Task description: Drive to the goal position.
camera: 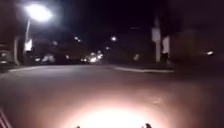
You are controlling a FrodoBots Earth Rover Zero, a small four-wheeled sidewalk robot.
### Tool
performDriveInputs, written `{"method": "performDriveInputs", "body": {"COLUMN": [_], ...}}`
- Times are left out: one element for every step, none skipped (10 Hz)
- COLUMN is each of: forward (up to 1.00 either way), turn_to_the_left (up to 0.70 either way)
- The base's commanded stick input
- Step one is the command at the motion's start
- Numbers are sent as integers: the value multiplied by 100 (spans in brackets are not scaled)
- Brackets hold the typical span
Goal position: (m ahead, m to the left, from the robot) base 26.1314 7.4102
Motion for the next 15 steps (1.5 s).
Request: {"method": "performDriveInputs", "body": {"forward": [70, 70, 70, 70, 70, 70, 70, 70, 70, 70, 70, 70, 70, 70, 70], "turn_to_the_left": [0, 0, 0, 0, 0, 0, 0, 0, 0, 0, 0, 0, 0, 0, 0]}}
